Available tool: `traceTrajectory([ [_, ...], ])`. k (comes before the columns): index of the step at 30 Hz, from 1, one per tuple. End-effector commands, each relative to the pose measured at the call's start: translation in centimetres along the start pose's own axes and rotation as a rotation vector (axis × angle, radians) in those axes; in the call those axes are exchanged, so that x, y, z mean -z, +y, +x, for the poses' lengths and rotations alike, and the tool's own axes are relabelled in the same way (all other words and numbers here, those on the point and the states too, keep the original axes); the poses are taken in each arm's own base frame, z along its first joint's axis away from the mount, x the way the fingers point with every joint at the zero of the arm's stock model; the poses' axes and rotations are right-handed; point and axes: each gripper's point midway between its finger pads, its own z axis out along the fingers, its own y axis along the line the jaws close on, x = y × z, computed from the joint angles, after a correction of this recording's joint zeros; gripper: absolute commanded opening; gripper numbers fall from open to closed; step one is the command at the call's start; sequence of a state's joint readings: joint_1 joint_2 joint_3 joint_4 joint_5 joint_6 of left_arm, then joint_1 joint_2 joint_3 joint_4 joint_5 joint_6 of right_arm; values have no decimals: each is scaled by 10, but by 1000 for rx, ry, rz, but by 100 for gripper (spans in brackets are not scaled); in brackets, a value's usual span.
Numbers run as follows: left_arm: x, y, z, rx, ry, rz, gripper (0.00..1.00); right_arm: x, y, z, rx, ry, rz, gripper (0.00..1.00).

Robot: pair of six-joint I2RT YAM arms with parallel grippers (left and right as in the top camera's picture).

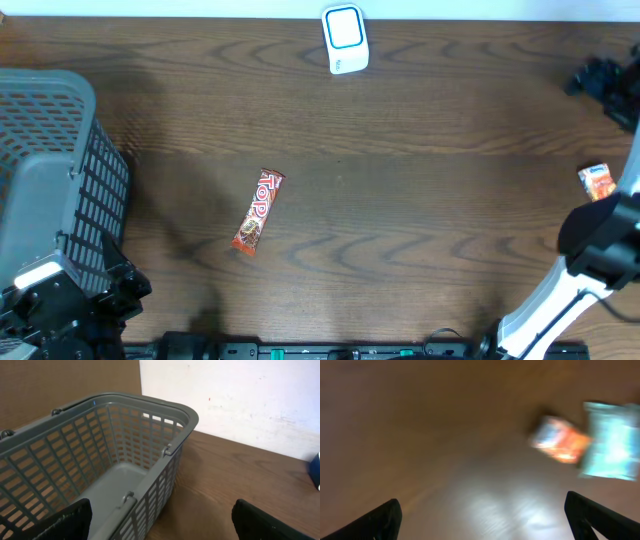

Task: Scan the item barcode
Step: 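Carry orange box to right table edge and release it, then move right gripper to red TOP wafer bar and grasp it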

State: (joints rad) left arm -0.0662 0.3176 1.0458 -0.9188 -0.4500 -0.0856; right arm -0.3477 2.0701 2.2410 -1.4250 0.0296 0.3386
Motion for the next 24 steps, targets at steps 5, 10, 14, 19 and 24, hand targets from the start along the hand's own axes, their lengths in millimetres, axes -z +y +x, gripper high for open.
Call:
traceTrajectory([
  [5,1,2,2,5,4,-7,90,68,189,132,477,142,-418,99],
  [10,1,2,2,4,4,-7,90,61,262,254,1127,184,-461,99],
  [14,1,2,2,4,4,-7,90,35,289,316,994,260,-336,99],
  [19,1,2,3,3,7,-8,90,-7,309,398,857,433,-254,95],
  [24,1,4,16,-25,56,-16,90,-43,329,427,969,438,-289,95],
])
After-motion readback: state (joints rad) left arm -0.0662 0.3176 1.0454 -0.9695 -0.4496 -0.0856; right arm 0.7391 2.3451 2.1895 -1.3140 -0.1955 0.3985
